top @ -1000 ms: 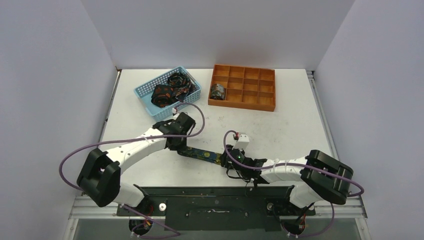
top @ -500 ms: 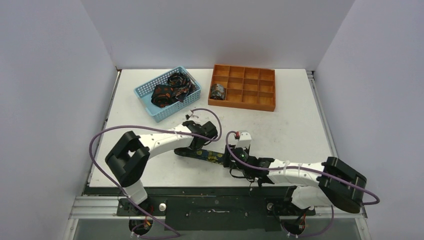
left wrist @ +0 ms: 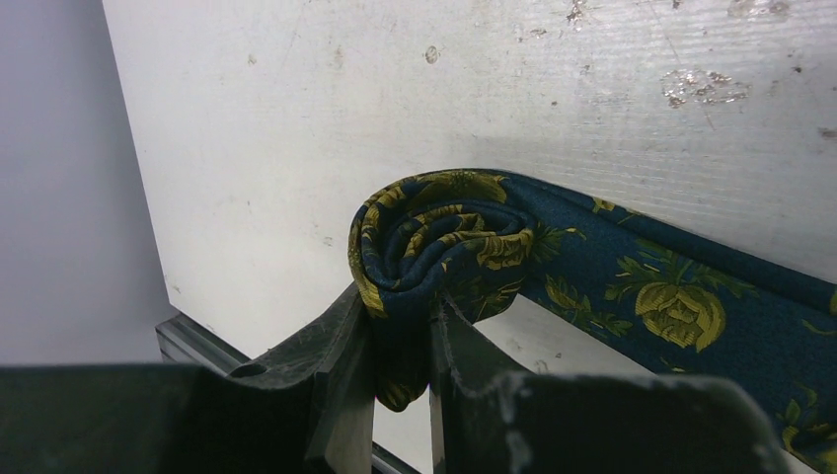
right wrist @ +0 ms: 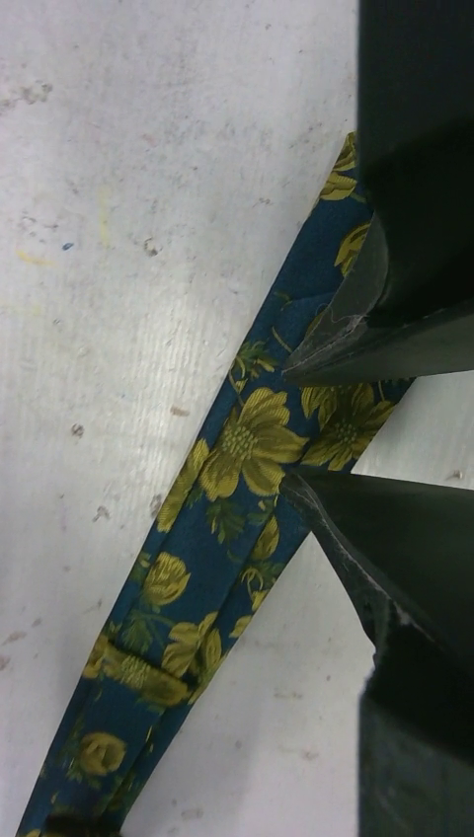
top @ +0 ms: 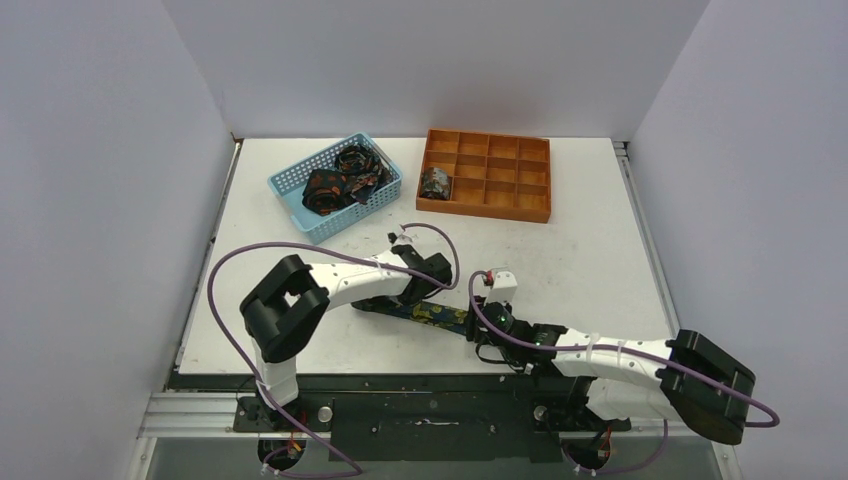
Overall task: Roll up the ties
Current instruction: Roll the tie at the center of the board.
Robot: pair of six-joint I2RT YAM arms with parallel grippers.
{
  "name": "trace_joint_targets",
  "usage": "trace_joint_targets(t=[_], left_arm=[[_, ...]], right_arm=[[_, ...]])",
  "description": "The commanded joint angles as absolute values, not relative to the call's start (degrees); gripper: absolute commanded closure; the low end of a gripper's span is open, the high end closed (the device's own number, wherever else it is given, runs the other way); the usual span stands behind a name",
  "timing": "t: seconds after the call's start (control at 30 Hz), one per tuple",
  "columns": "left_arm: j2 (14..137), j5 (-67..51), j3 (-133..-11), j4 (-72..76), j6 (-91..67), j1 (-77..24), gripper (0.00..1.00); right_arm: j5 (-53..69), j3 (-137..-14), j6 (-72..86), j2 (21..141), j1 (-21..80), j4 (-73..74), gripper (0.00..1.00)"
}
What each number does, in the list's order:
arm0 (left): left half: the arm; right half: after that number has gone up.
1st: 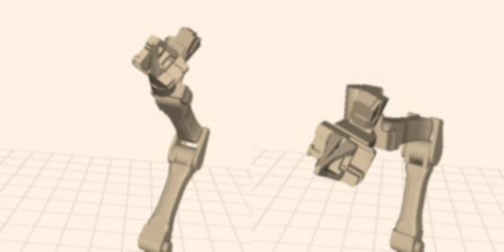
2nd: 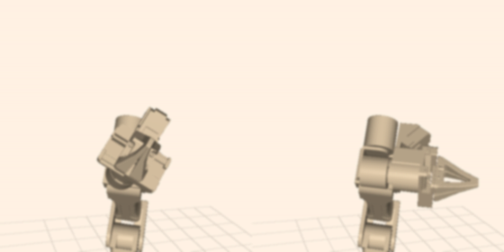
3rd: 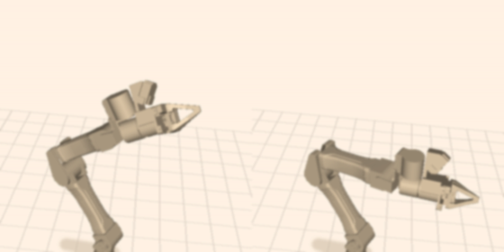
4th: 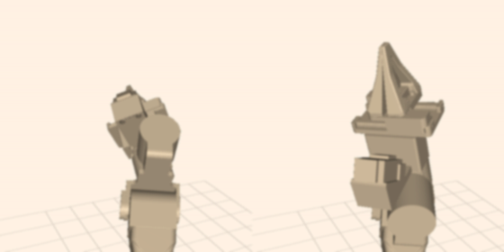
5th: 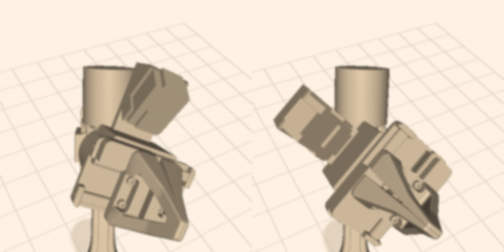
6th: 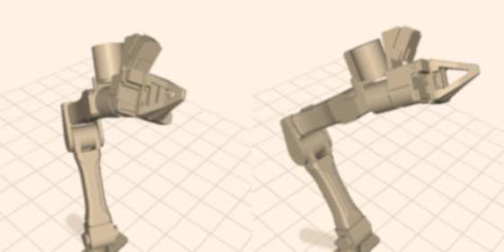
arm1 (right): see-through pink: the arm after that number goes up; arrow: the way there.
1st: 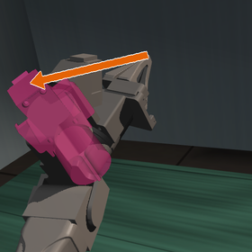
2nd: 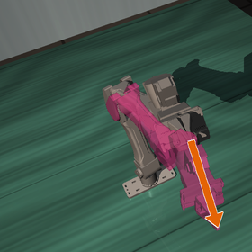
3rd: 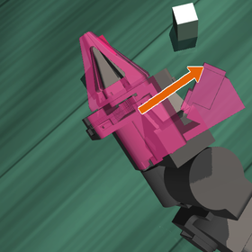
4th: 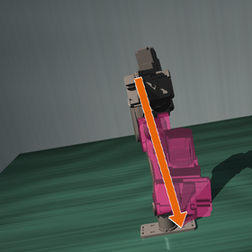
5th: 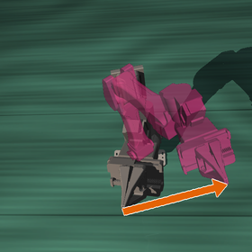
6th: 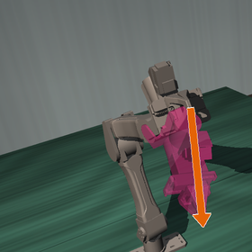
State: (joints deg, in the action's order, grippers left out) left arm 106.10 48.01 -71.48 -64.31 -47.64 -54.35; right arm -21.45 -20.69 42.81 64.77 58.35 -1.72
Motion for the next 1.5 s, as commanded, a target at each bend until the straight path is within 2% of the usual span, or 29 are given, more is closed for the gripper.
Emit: trace_joint_targets(t=[0.0,0.23,0.37,0.57,0.77,0.83,1.3,1.47], left_arm=[[106.5,48.0,-74.1,-64.8,-49.2,-55.3,1.00],[105.9,41.4,-72.5,-58.1,-47.2,-56.2,1.00],[106.7,40.3,-73.3,-57.3,-46.9,-57.1,0.92],[105.8,37.0,-72.3,-53.5,-45.9,-57.3,0.73],[104.3,32.7,-71.1,-49.3,-44.4,-57.3,0.47],[103.7,31.7,-71.0,-48.4,-44.2,-57.3,0.42],[93.6,29.6,-69.8,-48.4,-42.1,-56.3,0.27],[85.6,31.4,-67.5,-50.4,-42.1,-54.9,0.25]], right_arm=[[-20.1,-18.5,44.3,66.3,57.1,-5.2,0.63],[-18.8,-16.1,45.9,68.1,56.3,-8.1,0.64],[-18.7,-15.8,45.9,69.1,56.3,-8.7,0.64],[-18.4,-15.1,46.5,70.0,56.3,-9.7,0.64],[-18.4,-14.9,46.6,67.9,56.3,-8.6,0.64],[-18.5,-15.4,46.5,66.6,56.3,-7.4,0.63],[-18.8,-24.2,41.4,56.4,55.6,5.2,0.53],[-9.3,-28.3,37.6,57.1,55.5,1.6,0.52]])
